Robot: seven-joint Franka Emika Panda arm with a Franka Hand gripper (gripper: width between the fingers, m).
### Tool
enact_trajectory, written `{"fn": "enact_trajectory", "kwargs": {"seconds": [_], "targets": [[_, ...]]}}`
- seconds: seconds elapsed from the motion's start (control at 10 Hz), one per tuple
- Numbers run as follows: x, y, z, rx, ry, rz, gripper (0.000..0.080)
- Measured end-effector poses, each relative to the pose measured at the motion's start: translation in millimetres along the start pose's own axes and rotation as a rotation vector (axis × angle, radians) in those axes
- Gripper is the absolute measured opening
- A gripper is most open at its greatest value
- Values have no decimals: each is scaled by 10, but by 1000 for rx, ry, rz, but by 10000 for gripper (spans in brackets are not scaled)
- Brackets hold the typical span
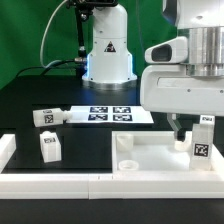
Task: Assemble one leg
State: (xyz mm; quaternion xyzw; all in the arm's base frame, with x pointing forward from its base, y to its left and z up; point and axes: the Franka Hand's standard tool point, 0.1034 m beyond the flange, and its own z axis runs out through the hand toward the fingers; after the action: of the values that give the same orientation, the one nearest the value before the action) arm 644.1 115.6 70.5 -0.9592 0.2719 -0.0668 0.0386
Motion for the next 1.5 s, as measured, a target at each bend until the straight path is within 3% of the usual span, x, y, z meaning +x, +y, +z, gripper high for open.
{"fn": "enact_trajectory", "kwargs": {"seconds": [0.2, 0.3, 0.4, 0.8, 1.2, 1.3, 1.4, 1.5], "targets": [[7, 19, 3, -3, 0, 23, 392], [24, 50, 5, -7, 2, 81, 392], [38, 79, 5, -11, 3, 132, 324], [79, 174, 3, -36, 16, 269, 324], [90, 180, -9, -35, 16, 253, 324], [143, 148, -117, -19, 22, 224, 324], [198, 79, -271, 1, 27, 221, 415], [235, 16, -381, 17, 36, 210, 574]]}}
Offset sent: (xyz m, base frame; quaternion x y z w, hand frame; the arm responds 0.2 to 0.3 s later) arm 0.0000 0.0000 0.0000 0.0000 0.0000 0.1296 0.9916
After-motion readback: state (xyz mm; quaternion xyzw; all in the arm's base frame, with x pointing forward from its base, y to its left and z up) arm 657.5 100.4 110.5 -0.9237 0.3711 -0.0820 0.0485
